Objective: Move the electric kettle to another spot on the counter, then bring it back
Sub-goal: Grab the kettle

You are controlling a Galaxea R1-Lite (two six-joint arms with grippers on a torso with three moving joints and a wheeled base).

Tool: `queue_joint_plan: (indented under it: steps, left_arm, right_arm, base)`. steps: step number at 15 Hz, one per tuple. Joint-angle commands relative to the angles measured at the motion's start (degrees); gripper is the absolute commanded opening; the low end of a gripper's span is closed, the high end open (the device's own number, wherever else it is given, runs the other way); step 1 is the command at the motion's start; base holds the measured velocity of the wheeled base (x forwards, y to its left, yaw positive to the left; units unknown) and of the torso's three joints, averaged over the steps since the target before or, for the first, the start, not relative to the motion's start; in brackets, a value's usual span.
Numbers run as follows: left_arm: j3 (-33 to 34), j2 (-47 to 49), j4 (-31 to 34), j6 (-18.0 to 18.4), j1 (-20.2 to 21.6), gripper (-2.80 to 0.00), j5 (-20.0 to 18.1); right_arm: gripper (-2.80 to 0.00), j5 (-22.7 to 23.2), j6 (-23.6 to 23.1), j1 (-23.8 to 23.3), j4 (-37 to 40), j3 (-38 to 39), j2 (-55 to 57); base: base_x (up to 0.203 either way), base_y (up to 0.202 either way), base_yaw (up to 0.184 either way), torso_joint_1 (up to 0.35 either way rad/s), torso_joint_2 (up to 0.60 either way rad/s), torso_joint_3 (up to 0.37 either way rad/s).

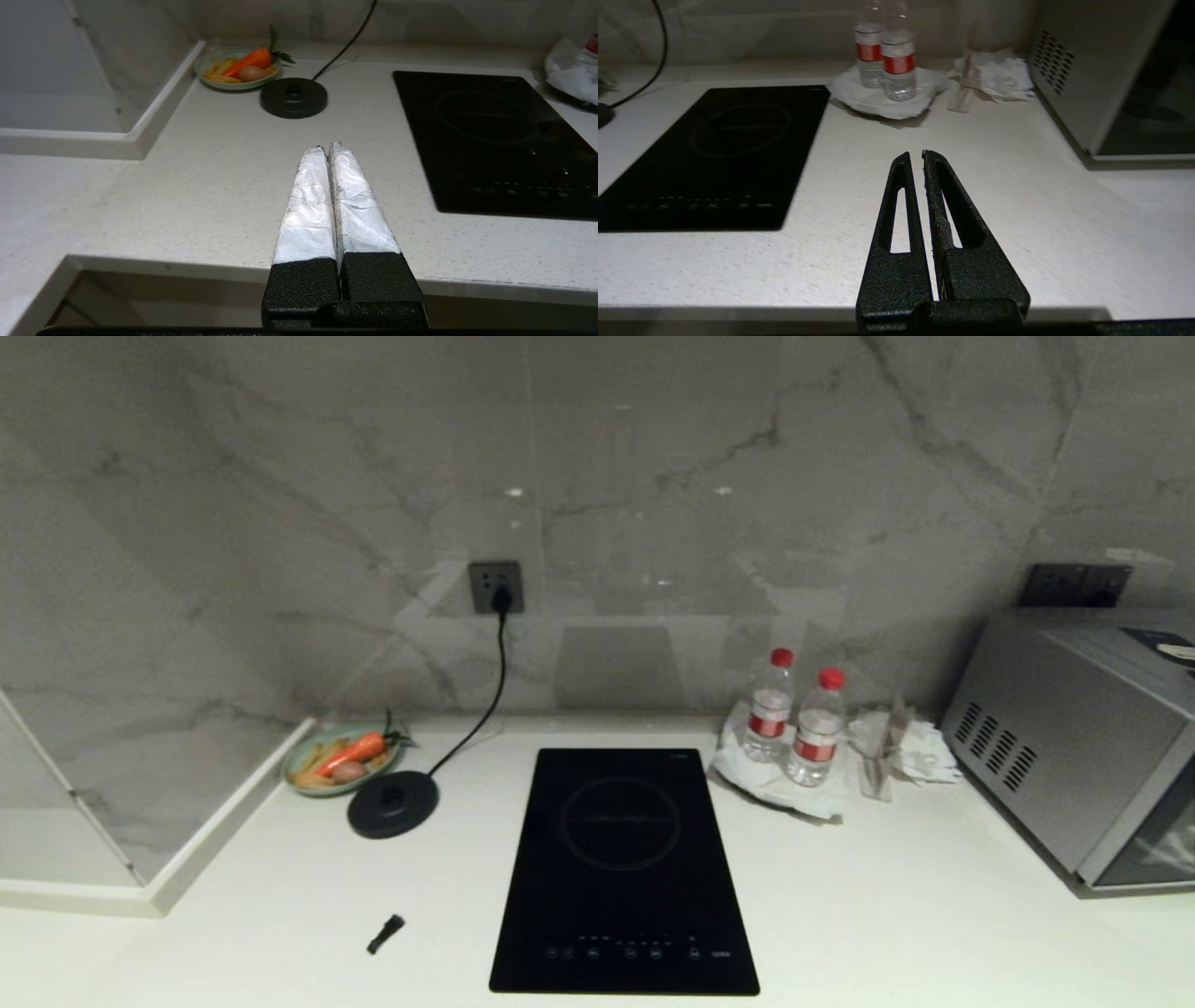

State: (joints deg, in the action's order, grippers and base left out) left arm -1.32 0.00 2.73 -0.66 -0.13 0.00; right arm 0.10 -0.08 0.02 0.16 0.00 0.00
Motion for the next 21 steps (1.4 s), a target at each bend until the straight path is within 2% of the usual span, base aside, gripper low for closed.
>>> queue_joint_plan:
  steps: [1, 21]
  left_arm:
    - [0.00, 0.09, -0.03, -0.04, -0.04, -2.80, 0.00]
    - [0.00, 0.09, -0.09, -0.04, -0.04, -2.80, 0.00]
  right_arm:
    - [-2.80, -0.01, -0.01, -0.02, 0.02, 0.00, 0.09]
    - [-2.80, -0.01, -0.01, -0.02, 0.02, 0.00, 0.09]
  base:
    - [0.003, -0.007, 0.168, 0.002, 0.00, 0.002]
    - [-0.002, -0.009, 0.174, -0.001, 0.01, 0.004]
